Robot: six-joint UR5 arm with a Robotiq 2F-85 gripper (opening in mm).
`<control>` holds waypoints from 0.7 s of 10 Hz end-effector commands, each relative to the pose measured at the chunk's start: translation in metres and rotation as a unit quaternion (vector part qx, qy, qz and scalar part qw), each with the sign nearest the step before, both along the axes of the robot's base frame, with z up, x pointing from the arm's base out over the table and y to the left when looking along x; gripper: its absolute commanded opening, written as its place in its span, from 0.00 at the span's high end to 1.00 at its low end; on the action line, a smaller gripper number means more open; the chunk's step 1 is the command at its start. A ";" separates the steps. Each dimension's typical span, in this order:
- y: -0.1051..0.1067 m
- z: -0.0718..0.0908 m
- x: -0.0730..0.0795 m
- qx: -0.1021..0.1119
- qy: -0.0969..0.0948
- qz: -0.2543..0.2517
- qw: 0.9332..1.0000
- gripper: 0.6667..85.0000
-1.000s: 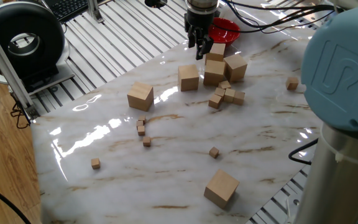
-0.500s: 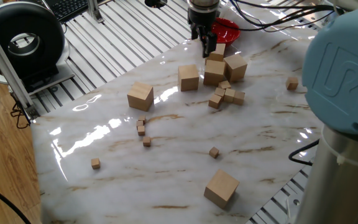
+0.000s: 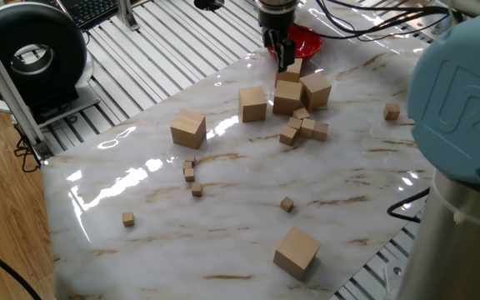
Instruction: Stack the blocks in a vertical line of five
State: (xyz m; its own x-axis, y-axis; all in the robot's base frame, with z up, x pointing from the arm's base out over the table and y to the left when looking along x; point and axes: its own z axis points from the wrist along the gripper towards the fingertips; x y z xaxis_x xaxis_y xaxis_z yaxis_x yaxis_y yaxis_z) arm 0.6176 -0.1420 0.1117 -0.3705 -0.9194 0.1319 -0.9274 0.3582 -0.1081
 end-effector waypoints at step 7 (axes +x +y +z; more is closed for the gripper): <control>0.028 0.004 0.000 0.004 -0.001 -0.015 1.000 0.10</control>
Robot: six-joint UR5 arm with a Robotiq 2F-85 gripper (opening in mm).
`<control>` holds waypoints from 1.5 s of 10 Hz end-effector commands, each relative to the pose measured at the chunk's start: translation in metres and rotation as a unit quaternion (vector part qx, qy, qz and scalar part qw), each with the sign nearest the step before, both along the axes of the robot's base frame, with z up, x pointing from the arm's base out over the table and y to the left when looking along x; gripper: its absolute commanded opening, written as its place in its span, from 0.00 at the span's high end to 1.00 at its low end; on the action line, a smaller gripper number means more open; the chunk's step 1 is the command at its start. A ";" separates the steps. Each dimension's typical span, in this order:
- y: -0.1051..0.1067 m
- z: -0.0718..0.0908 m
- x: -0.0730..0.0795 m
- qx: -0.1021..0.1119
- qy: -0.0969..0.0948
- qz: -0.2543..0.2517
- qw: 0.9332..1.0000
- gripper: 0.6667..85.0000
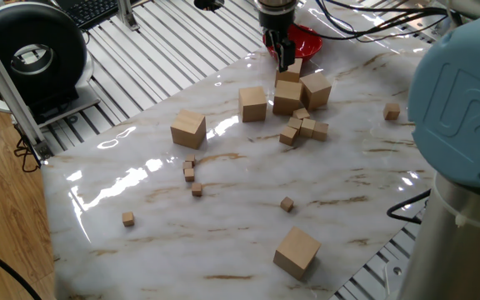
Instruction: Stack the blocks in a vertical line of five
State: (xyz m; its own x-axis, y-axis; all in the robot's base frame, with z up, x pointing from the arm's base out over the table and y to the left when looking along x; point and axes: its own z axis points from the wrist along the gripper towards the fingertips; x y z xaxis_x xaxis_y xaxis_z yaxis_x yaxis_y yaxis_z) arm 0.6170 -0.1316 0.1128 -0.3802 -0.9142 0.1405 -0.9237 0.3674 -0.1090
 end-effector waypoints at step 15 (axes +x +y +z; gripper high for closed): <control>0.085 0.059 0.094 0.115 -0.151 -0.155 0.969 1.00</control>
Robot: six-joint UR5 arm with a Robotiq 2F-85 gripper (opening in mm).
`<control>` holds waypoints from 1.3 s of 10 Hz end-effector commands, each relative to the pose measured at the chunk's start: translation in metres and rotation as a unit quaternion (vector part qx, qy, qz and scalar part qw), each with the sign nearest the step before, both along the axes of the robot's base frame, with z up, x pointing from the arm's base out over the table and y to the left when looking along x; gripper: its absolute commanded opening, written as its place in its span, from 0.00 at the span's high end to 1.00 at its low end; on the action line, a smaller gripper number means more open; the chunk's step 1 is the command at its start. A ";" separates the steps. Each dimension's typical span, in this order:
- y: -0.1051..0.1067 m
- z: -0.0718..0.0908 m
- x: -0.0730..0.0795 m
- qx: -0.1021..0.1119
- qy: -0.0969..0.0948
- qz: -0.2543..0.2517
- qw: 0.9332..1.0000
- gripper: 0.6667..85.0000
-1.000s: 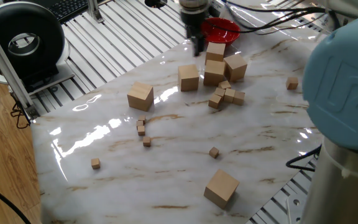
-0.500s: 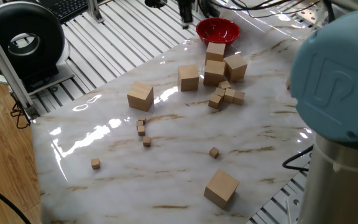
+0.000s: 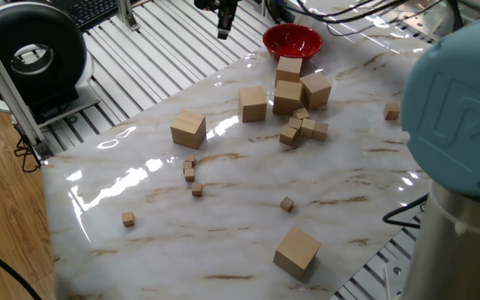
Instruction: Stack the blocks in a vertical line of five
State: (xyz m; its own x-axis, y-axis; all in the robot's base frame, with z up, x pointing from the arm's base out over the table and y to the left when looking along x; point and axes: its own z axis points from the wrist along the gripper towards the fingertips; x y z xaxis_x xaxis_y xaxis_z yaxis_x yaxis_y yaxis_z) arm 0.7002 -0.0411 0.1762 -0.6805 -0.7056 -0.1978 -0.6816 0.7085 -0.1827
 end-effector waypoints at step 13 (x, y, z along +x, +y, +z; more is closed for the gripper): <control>-0.018 -0.053 -0.082 0.089 0.085 -0.029 0.992 0.32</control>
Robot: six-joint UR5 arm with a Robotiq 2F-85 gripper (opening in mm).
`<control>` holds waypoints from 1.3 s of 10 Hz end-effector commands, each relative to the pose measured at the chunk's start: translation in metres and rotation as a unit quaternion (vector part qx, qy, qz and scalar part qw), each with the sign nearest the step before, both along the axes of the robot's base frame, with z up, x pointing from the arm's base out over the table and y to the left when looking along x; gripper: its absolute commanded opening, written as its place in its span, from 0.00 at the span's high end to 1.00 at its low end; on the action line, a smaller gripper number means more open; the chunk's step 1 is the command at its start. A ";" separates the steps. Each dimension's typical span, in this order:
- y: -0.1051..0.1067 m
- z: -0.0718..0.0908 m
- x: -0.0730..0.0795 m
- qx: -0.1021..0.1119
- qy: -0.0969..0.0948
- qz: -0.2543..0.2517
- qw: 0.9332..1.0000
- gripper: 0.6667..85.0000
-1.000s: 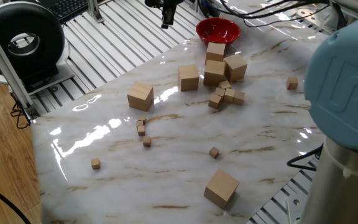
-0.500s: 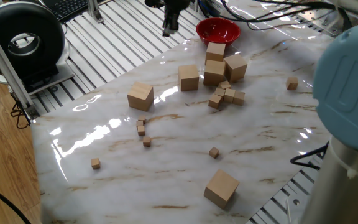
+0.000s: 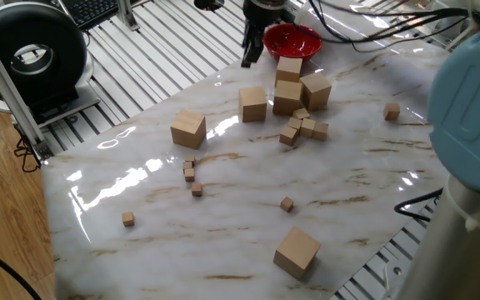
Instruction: Stack the blocks in a vertical line of five
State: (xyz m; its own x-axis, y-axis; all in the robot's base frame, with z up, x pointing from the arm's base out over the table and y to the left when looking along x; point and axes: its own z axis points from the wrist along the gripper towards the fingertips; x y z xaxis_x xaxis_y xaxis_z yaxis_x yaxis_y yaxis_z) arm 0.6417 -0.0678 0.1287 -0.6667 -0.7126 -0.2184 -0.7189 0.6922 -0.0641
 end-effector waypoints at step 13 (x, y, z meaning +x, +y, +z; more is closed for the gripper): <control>-0.056 -0.009 -0.010 -0.076 0.011 -0.022 0.997 0.67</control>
